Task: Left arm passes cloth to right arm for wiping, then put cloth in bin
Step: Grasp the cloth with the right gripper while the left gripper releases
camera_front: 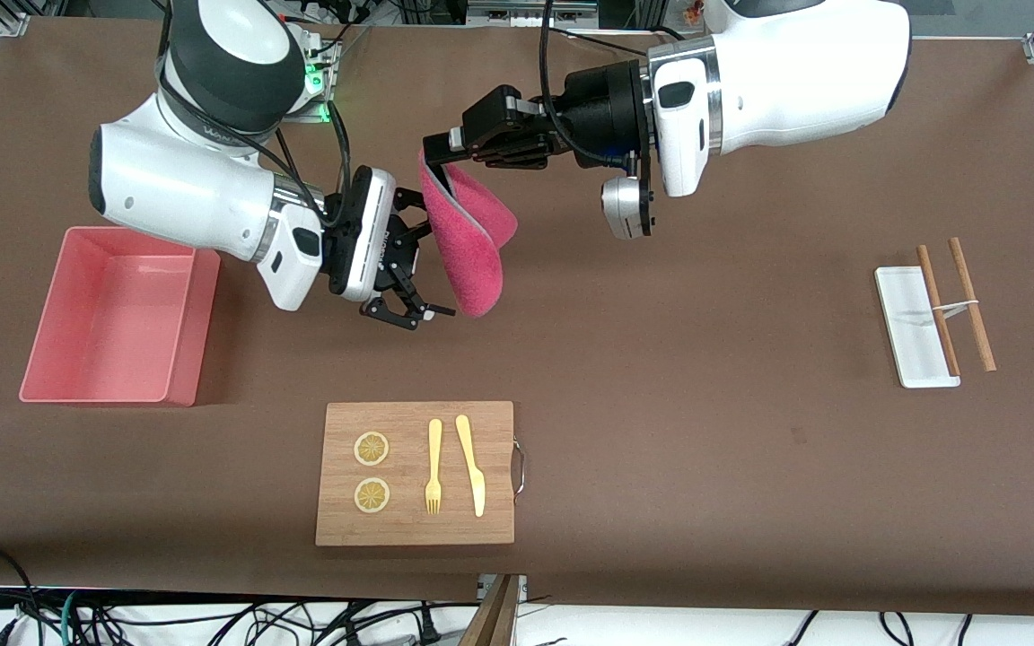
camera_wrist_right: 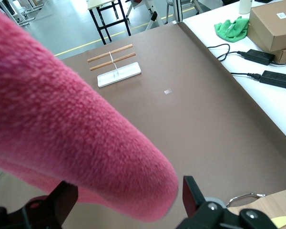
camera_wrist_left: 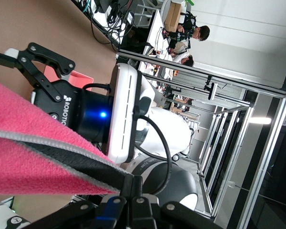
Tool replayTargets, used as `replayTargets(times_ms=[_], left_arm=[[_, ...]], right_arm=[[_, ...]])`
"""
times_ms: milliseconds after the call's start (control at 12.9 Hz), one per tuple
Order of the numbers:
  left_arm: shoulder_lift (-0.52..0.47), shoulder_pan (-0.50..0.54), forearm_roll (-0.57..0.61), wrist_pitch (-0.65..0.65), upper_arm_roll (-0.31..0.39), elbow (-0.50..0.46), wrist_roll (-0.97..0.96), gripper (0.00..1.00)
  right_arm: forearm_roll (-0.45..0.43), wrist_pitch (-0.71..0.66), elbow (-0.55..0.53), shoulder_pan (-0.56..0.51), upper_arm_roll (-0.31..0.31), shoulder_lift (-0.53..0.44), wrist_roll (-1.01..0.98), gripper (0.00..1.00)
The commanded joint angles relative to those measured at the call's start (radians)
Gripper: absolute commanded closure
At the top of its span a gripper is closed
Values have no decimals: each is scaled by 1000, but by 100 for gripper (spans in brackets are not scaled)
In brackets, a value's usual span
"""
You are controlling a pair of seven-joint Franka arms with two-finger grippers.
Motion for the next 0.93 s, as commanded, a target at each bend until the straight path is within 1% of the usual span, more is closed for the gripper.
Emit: replayTargets(times_ms=[0, 78, 156, 233, 311, 389, 467, 700, 778, 856], left_arm=[[9, -10, -7, 9, 3, 21, -8, 100], [9, -10, -7, 11, 3, 21, -8, 100], [9, -10, -7, 11, 3, 21, -7, 100], [9, -10, -7, 9, 3, 21, -8, 100], [9, -10, -7, 11, 3, 21, -8, 100], [9, -10, -7, 11, 5, 21, -7, 100], [9, -10, -7, 11, 5, 21, -7, 100], [9, -8, -7, 9, 5, 21, -8, 100], [9, -8, -7, 9, 5, 21, -8, 100], [9, -8, -7, 9, 5, 20, -8, 90]], right_arm=[[29, 26, 14, 8, -4, 14, -25, 3], [28, 24, 14, 6, -9, 12, -34, 2], [26, 26, 14, 8, -9, 12, -29, 3], [26, 26, 14, 8, -7, 12, -29, 14], [28, 26, 14, 9, -7, 12, -28, 30], [29, 26, 14, 8, -7, 14, -34, 48], [29, 26, 14, 8, -7, 15, -35, 63], [35, 14, 14, -2, -13, 14, -40, 88], [31, 0, 14, -8, -15, 14, -48, 95], [31, -28, 14, -12, -27, 12, -46, 100]])
